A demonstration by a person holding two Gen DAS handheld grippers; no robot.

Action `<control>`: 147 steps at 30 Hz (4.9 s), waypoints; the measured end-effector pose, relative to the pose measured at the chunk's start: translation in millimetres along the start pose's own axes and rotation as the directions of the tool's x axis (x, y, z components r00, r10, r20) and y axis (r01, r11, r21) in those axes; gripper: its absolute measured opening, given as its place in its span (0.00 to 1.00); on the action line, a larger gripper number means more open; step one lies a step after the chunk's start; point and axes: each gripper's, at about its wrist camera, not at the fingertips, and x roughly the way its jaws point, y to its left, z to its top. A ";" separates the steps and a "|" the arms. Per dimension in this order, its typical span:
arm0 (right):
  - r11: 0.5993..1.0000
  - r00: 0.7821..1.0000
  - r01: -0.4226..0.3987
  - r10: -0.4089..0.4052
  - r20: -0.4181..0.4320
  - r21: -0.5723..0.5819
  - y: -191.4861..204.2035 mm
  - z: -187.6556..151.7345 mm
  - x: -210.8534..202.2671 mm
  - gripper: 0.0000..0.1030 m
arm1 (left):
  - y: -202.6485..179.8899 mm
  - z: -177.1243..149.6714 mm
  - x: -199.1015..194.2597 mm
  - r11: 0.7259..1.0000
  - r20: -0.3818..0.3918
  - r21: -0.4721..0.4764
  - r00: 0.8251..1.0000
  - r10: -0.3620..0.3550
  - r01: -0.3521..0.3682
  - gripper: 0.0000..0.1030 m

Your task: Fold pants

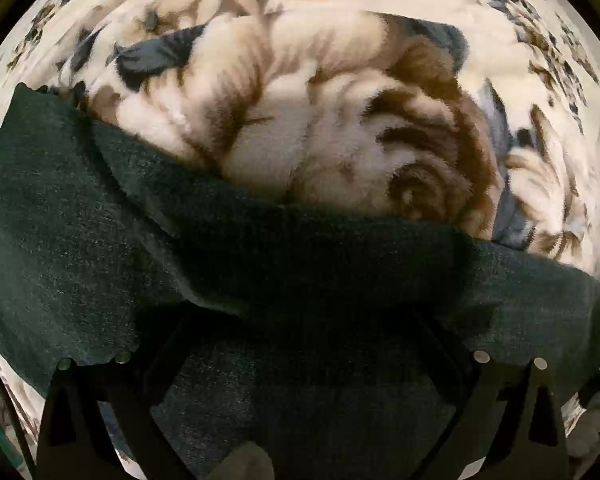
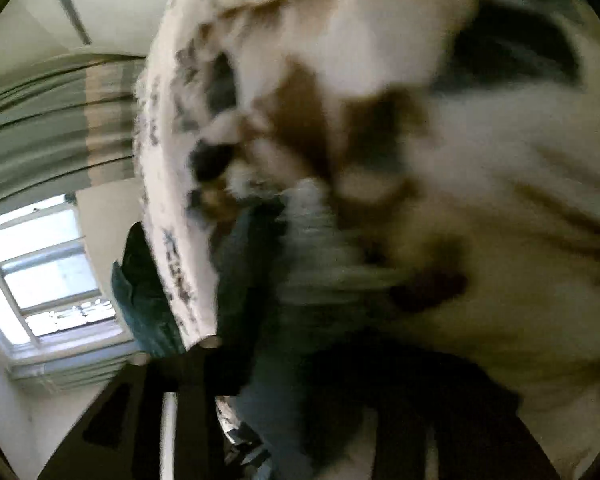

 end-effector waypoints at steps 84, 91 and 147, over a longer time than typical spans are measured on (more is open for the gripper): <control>0.691 0.844 0.350 -0.525 -0.107 -0.632 216.8 -326.6 150.3 0.80 | 230.2 -8.3 -98.6 0.989 0.030 -0.041 0.990 -0.141 0.142 0.41; 0.558 0.745 0.091 -0.588 -0.316 -0.825 264.0 -378.4 290.9 0.70 | 321.0 -18.8 -117.2 0.941 0.150 -0.306 0.983 -0.105 0.147 0.56; 0.650 0.760 0.222 -0.582 -0.289 -0.727 204.5 -398.1 246.1 0.63 | 444.0 -29.6 -57.5 0.411 0.656 -0.578 0.701 -0.280 0.705 0.80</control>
